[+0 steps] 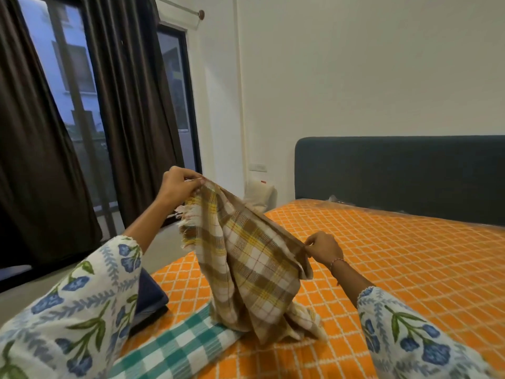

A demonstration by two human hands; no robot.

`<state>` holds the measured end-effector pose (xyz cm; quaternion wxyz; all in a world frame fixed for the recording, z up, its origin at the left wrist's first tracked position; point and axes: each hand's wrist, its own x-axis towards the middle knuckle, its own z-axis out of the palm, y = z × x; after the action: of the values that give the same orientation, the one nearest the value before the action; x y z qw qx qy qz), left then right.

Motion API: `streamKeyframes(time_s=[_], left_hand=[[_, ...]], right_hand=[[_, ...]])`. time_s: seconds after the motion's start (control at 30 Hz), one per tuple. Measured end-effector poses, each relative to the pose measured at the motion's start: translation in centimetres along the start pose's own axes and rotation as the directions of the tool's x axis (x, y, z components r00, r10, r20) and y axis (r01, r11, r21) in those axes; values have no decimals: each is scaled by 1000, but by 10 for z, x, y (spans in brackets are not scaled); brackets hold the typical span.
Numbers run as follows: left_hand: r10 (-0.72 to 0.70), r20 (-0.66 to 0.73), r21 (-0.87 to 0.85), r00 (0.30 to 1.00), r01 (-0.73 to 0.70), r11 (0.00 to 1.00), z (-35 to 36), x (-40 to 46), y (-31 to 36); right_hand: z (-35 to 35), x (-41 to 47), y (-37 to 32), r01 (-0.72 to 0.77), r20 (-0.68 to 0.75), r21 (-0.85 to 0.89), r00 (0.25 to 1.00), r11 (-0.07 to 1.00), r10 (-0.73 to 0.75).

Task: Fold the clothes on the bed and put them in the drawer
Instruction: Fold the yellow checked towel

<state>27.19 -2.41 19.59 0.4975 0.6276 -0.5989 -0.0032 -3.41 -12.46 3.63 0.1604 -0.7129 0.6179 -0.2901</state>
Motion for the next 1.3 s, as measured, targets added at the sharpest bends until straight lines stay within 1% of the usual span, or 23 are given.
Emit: streamKeyframes(time_s=[0.1,0.17,0.23,0.3,0.33,0.4,0.47,0.5,0.53,0.57,0.63,0.7,0.73,0.8,0.9,0.93,1.0,1.03,1.1,1.17,1.2,1.27,1.3], left_hand=[[-51,-53,2,997,51,999,2,-5,-15],[-75,-70,-20,995,74,997,2,-7,-22],[-82,-73,-29,994,80,996,1,-8,-23],[-81,-69,-42,994,79,996,-1,-6,-21],[-78,-63,-38,995,75,996,-3,-6,-20],[-76,-68,-27,995,75,997,-7,-5,-22],[-97,-87,-24,992,95,995,-9,-5,-28],[-114,-92,-22,989,113,993,-10,-6,-31],[-135,-96,-23,986,133,991,-10,-7,-34],[-156,-100,-25,983,155,988,-11,-7,-38],[-193,-100,-17,976,192,981,-14,-7,-43],[-220,-81,22,972,222,975,-16,-7,-48],[-238,-68,38,969,241,970,-16,-7,-51],[-275,-58,33,960,278,960,-14,-5,-53],[-312,-109,-47,944,309,950,-10,3,-50],[-317,-133,-89,939,307,948,-10,6,-47],[-307,-170,-166,936,280,946,-13,10,-42],[-291,-190,-195,938,255,947,-15,12,-39],[-246,-231,-254,941,186,949,-17,15,-31],[-221,-256,-355,941,121,927,-19,19,-19],[-218,-257,-411,942,98,906,-20,21,-13],[-207,-243,-486,948,66,871,-21,23,-1],[-200,-235,-502,951,58,863,-21,24,3]], right_hand=[[0,-2,6,-196,-120,-43,974,980,190],[2,-2,9,-285,-154,39,945,958,288],[6,-1,5,-349,-120,100,925,932,359],[8,1,1,-411,18,262,907,873,422],[9,4,-1,-430,133,382,901,818,412],[4,12,-4,-491,290,606,869,625,402],[0,24,-2,-557,344,711,808,430,478],[-3,29,-4,-564,342,716,797,412,497],[-8,35,-7,-534,283,704,815,467,505],[-16,38,-12,-495,182,640,840,587,511],[-45,33,-26,-393,-83,386,886,835,456],[-75,36,-38,-310,-265,256,889,916,375],[-92,38,-45,-263,-307,265,889,928,340],[-123,54,-60,-187,-342,434,871,881,353],[-158,64,-85,-34,-241,772,909,635,341],[-164,63,-90,12,-235,767,936,642,263],[-172,53,-96,120,-302,543,952,831,59],[-174,50,-96,168,-378,340,925,926,-29],[-177,42,-98,218,-560,60,815,974,-148],[-180,37,-106,281,-663,66,729,957,-168],[-183,35,-112,336,-668,174,731,926,-139],[-188,30,-127,389,-589,386,802,837,-101],[-189,28,-132,373,-541,411,834,832,-106]])
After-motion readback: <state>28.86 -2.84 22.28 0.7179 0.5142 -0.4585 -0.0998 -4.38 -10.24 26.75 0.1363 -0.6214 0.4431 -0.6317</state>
